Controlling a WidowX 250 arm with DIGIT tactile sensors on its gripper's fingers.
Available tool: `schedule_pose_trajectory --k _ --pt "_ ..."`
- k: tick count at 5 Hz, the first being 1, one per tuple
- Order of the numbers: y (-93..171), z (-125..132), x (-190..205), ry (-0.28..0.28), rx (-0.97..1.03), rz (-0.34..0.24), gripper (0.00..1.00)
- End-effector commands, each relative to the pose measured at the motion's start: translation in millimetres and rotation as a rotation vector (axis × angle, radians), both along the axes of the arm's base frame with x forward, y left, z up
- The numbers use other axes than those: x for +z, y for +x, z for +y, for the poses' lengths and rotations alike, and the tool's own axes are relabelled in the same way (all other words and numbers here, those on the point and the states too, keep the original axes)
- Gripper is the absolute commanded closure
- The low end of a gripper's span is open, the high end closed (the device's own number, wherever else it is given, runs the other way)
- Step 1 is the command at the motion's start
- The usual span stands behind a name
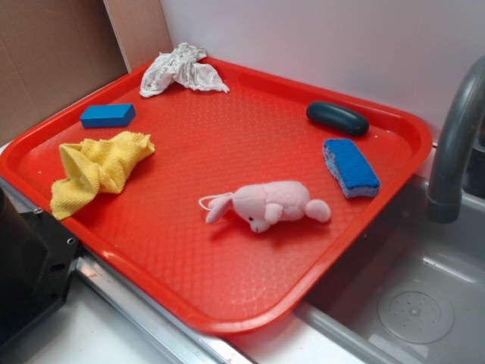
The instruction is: Grab the blue block.
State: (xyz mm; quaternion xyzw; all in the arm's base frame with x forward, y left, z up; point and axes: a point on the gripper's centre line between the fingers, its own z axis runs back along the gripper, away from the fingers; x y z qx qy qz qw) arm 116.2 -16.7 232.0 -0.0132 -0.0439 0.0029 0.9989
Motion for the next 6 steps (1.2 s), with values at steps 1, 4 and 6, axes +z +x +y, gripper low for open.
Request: schedule_pose_trajectory --k 1,4,6 --pt "62 64 -53 0.148 -0.471 -0.107 0.00" --pt "87 140 -151 0.125 -0.812 0.040 0.00" --pt "122 148 -197 0.119 -0.835 0.054 0.00"
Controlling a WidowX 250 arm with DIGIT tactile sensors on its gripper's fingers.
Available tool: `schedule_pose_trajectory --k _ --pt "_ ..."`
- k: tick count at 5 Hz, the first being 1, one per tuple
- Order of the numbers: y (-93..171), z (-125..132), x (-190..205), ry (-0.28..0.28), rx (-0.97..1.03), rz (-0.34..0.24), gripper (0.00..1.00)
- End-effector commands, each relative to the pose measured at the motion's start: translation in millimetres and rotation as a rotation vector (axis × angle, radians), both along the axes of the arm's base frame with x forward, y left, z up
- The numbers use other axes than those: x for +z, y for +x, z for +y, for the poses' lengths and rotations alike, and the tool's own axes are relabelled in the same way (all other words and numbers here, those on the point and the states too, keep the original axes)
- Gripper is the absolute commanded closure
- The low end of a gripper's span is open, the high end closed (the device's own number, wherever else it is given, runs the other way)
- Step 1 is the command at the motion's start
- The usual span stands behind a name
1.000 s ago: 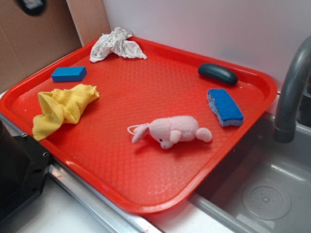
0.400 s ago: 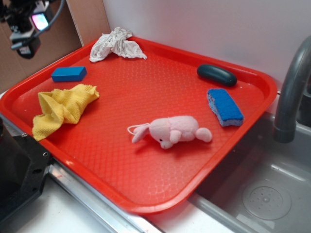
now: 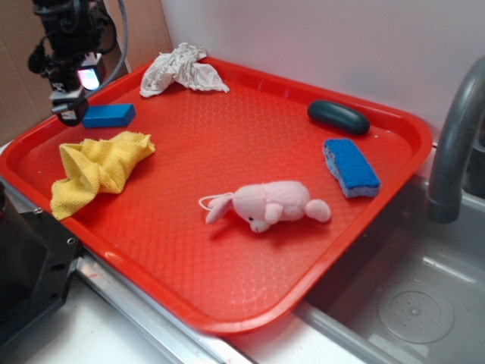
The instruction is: Grab the blue block.
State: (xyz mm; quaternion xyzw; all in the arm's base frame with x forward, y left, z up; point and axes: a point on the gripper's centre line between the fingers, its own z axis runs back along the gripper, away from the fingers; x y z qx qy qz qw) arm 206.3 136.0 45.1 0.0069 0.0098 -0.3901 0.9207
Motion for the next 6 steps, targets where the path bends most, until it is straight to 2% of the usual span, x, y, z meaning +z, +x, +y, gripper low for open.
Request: schedule_pose_trajectory --k 1,2,4,5,6 --pt "52 -21 -22 0.073 -0.064 -0.036 0.00" --pt "54 -27 -19 0.073 -0.043 -0.064 1.00" --pt "50 -34 4 0.087 -0.004 -0.101 1.00" --pt "47 -35 31 0.087 0.036 -0.150 1.00" --pt "44 -38 50 0.078 0.061 -0.173 1.00"
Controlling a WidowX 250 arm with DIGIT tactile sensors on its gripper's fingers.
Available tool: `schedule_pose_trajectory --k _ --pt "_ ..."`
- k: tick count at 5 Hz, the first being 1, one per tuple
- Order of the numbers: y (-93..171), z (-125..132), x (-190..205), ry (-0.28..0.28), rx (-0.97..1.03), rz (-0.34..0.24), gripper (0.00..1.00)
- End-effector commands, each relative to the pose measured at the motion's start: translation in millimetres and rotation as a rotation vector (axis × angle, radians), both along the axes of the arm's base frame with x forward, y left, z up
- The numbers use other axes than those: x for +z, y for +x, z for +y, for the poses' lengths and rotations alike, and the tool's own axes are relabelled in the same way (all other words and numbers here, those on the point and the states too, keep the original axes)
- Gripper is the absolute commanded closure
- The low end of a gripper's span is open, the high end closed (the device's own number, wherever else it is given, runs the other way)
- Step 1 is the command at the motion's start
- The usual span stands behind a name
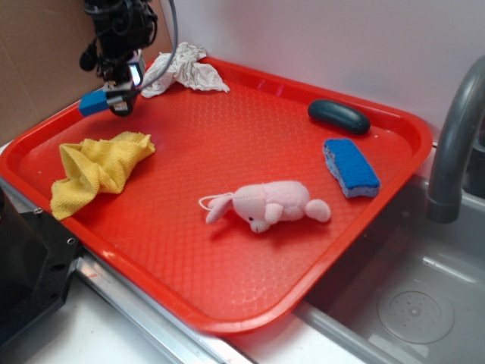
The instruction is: Grab the blue block.
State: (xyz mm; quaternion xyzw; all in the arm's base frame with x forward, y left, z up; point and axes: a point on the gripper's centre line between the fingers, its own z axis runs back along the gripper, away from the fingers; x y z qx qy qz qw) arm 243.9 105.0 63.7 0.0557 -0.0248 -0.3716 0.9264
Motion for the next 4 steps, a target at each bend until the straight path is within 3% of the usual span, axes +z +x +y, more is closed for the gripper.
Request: schedule_pose_trajectory --k 1,3,4 --pt "6 -10 19 0.003 0.046 -0.016 0.00" --pt "-6 -2 -8 -0.004 0.083 0.046 0.00" --pt "-20 7 -16 0.018 0.053 0.031 0.00"
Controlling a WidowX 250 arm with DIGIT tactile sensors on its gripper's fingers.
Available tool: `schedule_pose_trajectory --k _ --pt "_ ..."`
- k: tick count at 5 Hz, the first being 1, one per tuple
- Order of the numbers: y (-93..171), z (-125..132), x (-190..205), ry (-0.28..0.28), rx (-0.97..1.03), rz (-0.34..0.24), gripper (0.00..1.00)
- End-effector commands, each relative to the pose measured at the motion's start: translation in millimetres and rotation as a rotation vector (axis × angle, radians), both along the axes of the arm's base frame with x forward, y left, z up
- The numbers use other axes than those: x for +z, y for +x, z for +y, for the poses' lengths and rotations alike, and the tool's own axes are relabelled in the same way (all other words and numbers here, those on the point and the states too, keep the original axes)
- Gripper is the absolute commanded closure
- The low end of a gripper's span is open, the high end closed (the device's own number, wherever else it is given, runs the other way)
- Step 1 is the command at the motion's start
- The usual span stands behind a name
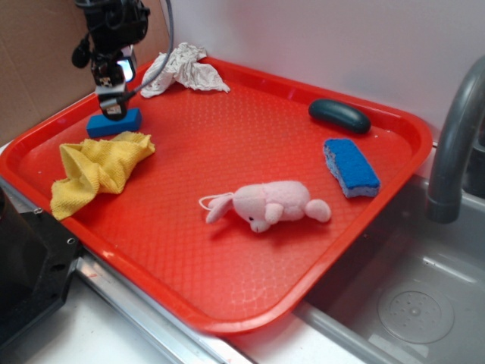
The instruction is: Grab the blue block.
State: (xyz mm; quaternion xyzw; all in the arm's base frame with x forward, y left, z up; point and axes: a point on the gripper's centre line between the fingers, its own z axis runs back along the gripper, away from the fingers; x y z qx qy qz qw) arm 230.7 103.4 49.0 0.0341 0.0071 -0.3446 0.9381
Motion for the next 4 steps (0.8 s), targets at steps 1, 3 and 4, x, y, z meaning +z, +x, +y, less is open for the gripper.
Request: schedule_pose_trajectory --k 1,3,4 --pt "-17 13 -6 0.017 -0.002 -0.047 0.00" --pt "-3 8 -30 -0.008 -0.040 -0.010 0.00" --pt "-3 6 -36 0.001 -0.019 0.007 1.00"
